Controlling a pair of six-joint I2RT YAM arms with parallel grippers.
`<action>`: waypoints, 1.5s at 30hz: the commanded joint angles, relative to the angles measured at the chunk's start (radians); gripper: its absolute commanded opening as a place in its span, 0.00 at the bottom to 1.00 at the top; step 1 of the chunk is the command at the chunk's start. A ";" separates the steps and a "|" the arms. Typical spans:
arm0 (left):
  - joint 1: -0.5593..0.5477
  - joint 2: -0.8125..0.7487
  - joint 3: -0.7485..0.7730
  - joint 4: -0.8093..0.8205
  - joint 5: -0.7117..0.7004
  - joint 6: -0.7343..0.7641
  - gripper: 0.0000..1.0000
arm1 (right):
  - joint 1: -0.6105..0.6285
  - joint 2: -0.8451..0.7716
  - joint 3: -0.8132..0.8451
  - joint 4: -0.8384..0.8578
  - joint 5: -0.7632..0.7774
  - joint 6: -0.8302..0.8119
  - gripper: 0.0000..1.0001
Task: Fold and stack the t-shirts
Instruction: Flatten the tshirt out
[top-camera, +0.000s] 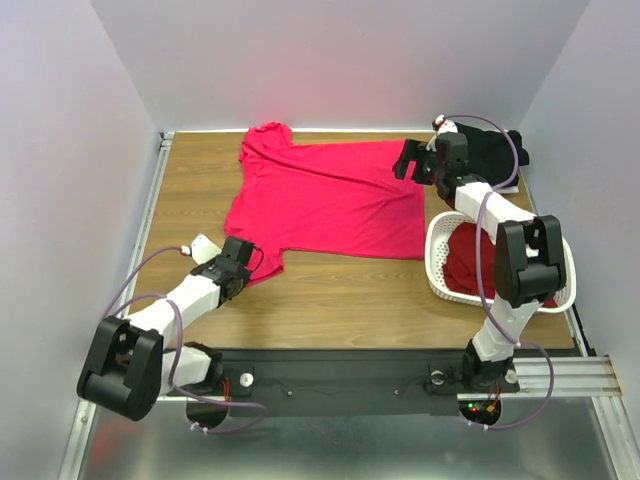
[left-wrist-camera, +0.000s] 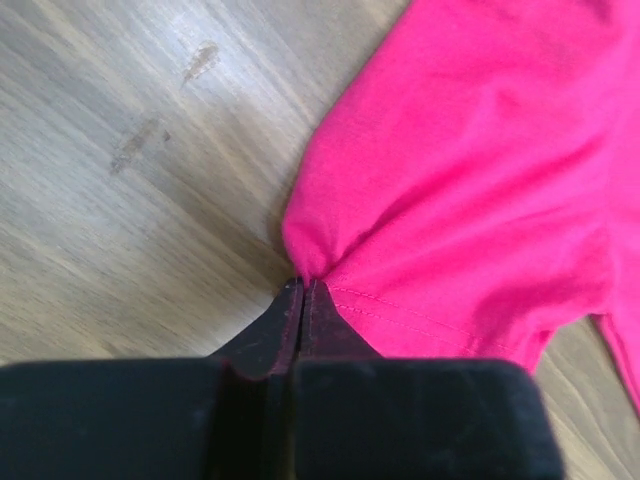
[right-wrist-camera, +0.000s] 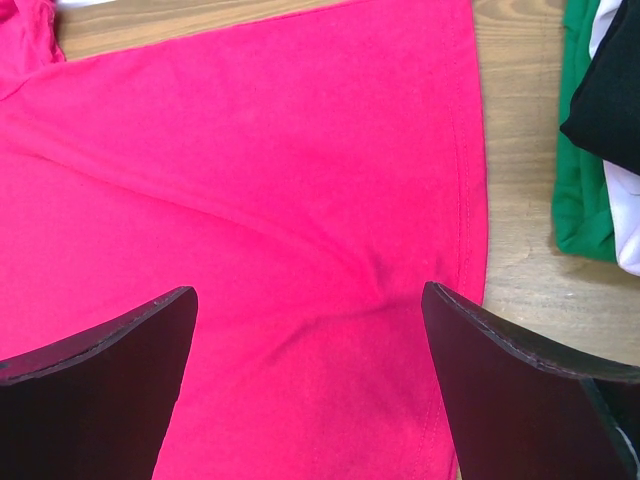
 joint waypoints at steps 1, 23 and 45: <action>0.005 -0.069 -0.014 0.035 -0.016 0.091 0.00 | -0.011 -0.004 -0.016 0.059 -0.008 0.005 1.00; 0.011 0.321 0.236 0.737 0.104 0.657 0.00 | 0.129 -0.020 -0.208 0.105 0.014 0.011 1.00; 0.046 0.129 0.190 0.780 0.147 0.738 0.00 | 0.244 -0.405 -0.581 -0.044 0.397 0.152 1.00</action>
